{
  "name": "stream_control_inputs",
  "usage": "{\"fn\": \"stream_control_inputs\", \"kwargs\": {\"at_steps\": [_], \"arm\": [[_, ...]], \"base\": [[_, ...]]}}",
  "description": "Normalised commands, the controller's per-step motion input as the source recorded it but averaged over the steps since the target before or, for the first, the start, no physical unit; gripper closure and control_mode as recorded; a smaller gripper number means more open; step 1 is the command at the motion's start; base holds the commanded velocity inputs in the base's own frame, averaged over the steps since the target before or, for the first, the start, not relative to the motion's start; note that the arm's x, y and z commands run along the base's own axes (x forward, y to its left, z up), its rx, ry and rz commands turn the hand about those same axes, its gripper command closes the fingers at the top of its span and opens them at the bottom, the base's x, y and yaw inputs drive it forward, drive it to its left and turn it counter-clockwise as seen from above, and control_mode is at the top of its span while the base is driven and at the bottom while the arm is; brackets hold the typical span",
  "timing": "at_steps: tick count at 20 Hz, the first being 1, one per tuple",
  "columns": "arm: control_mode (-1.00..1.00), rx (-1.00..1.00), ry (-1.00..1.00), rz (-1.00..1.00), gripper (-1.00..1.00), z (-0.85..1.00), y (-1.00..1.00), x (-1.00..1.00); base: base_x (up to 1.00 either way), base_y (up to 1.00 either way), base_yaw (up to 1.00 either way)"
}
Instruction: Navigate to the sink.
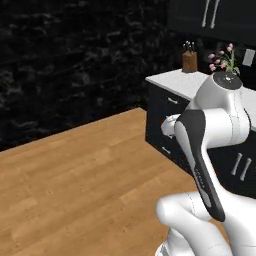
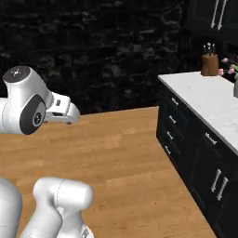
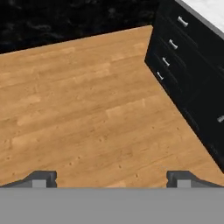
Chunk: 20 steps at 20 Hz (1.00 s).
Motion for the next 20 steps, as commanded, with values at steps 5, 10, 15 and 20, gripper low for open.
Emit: {"fn": "stream_control_inputs", "kwargs": {"at_steps": [5, 10, 15, 20], "arm": [[1.00, 0.00, 0.00, 0.00, -1.00, 0.00, 0.00, 0.00], [1.00, 0.00, 0.00, 0.00, -1.00, 0.00, 0.00, 0.00], [1.00, 0.00, 0.00, 0.00, -1.00, 0.00, 0.00, 0.00], [1.00, 0.00, 0.00, 0.00, -1.00, 0.00, 0.00, 0.00]], "base": [[0.00, 0.00, -0.87], [0.00, 0.00, -0.84], [0.00, -0.08, -0.80], [0.00, -0.29, -0.71]]}}
